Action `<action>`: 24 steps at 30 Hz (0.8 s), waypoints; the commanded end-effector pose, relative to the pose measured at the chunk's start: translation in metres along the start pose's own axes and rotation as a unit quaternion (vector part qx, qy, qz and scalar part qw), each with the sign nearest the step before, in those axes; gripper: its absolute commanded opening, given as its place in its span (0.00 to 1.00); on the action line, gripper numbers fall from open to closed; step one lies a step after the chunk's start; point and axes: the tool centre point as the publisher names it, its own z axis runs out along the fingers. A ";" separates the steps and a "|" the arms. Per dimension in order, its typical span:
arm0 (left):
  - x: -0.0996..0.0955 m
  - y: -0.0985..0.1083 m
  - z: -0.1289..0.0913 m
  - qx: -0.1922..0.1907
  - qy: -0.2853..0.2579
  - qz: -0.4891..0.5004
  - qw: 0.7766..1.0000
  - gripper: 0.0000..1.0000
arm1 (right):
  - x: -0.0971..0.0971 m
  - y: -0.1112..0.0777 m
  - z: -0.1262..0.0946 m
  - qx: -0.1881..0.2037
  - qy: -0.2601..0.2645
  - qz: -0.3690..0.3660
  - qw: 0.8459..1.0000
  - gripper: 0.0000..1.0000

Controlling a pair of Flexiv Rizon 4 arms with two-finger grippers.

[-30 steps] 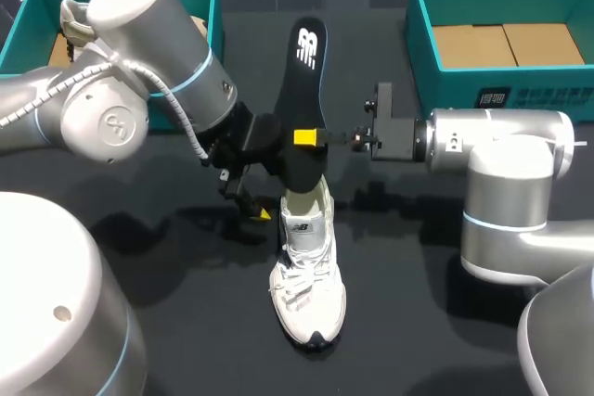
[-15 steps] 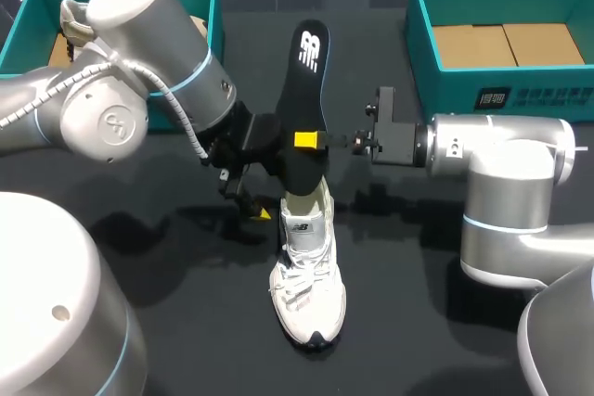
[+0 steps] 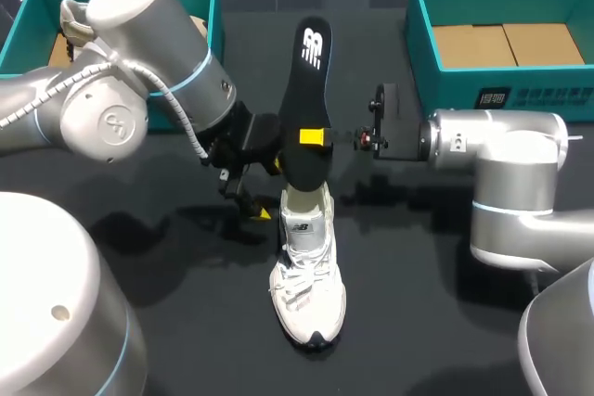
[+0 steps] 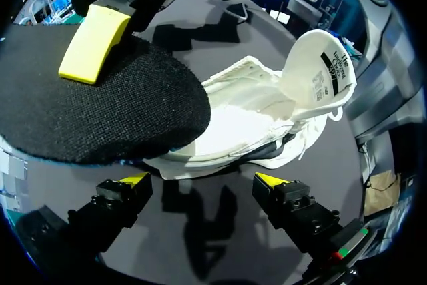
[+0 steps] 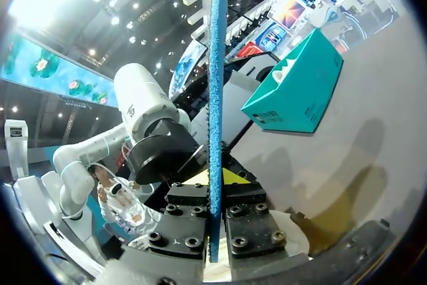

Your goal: Take the shoe out of the shoebox, open the shoe tongue, remove and reinsert the insole, then place the shoe into the shoebox

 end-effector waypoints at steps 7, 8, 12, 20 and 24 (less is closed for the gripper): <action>0.000 0.000 0.000 -0.001 0.000 0.001 1.000 1.00 | -0.010 -0.007 -0.006 -0.004 0.046 -0.014 0.999 0.00; 0.000 0.000 0.000 -0.001 0.000 0.001 1.000 1.00 | -0.010 -0.008 -0.006 -0.003 0.048 -0.017 0.999 0.00; 0.000 0.000 0.000 -0.001 0.000 0.001 1.000 1.00 | -0.008 -0.011 -0.003 0.003 0.049 -0.023 0.999 0.00; 0.000 0.000 0.000 -0.001 0.000 0.001 1.000 1.00 | -0.009 -0.017 0.000 0.009 0.049 -0.033 0.998 0.00; 0.000 0.000 0.000 -0.001 0.000 0.001 1.000 1.00 | -0.009 -0.019 0.001 0.012 0.046 -0.033 0.998 0.00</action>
